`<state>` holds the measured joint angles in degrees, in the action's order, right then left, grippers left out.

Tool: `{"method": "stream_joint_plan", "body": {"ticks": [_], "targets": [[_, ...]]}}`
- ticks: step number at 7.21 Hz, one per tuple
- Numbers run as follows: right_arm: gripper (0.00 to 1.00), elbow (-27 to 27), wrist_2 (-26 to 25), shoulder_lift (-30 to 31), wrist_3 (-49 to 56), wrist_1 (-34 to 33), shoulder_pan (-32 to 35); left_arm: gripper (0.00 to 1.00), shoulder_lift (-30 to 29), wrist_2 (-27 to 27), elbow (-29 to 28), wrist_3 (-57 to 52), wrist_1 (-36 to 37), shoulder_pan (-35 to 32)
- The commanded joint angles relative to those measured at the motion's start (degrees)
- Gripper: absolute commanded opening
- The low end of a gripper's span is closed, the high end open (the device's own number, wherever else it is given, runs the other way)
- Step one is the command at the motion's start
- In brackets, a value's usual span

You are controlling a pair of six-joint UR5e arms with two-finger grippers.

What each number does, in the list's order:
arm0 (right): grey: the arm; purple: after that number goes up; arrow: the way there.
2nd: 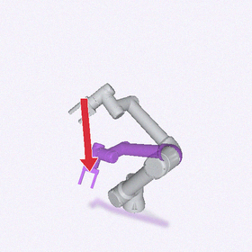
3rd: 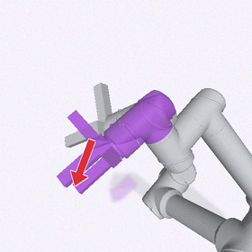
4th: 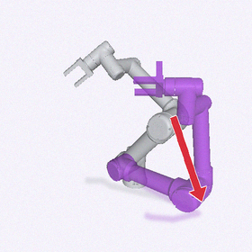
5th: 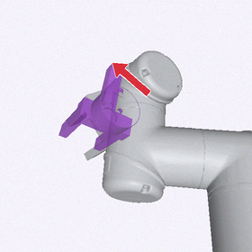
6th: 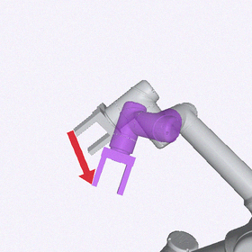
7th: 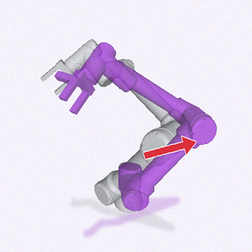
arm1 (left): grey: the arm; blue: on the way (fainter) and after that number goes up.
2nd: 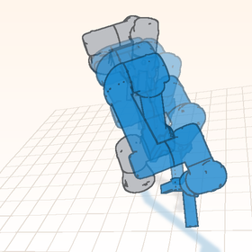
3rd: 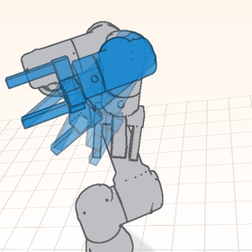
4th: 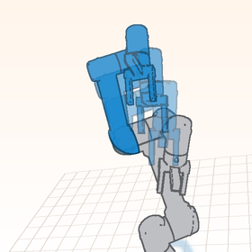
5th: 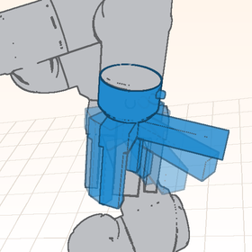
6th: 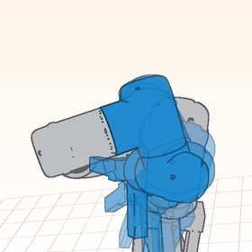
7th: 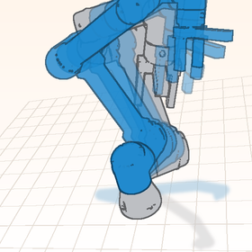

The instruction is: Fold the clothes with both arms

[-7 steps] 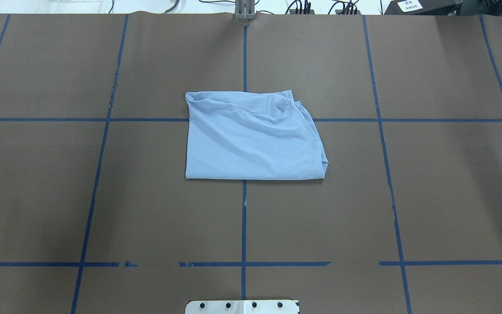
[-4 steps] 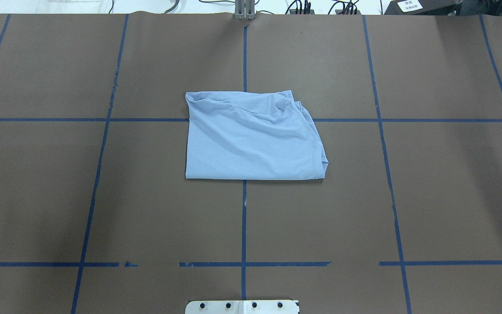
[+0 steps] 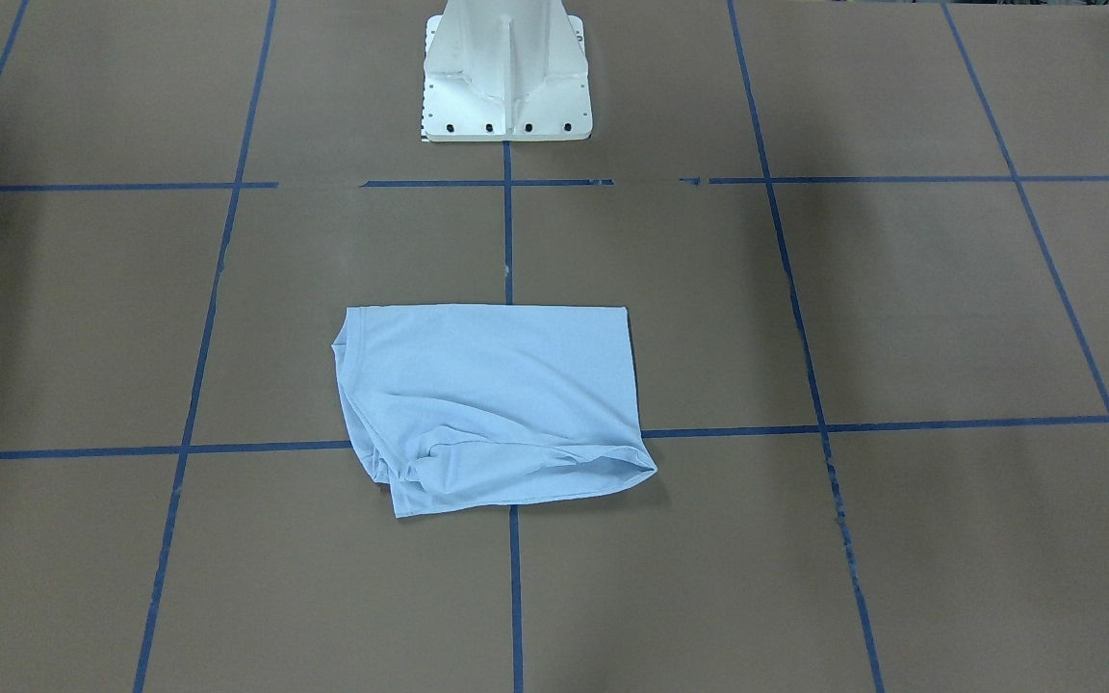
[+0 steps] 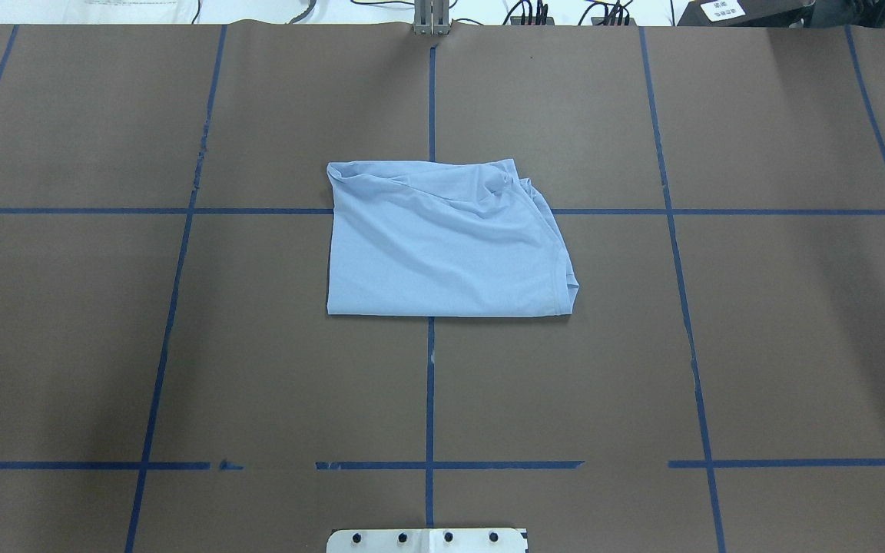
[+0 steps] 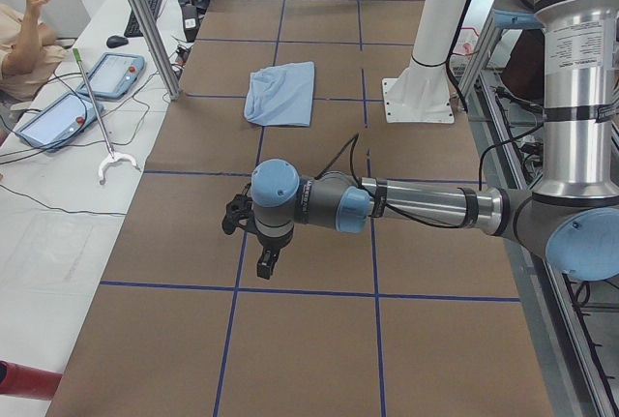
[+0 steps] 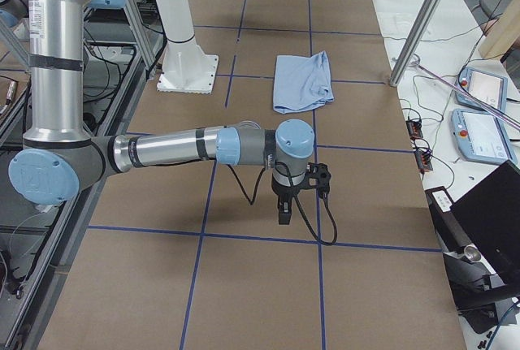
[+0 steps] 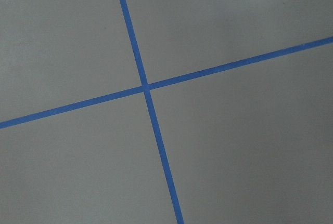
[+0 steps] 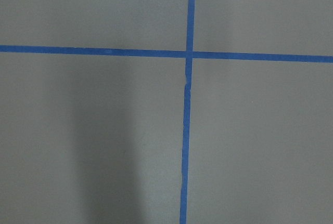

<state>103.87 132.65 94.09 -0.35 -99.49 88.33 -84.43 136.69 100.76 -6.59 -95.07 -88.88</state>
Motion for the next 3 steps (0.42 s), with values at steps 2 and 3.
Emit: {"method": "stream_joint_plan", "body": {"ticks": [2,3], "targets": [[1.0,0.01,-0.02,-0.48,0.08,0.09,0.0,1.0,-1.17,-0.1,0.57,-0.26,-0.38,0.11],[1.0,0.1,-0.02,-0.48,0.17,0.09,-0.09,1.0,-1.18,-0.1,0.66,-0.26,-0.3,0.11]]}}
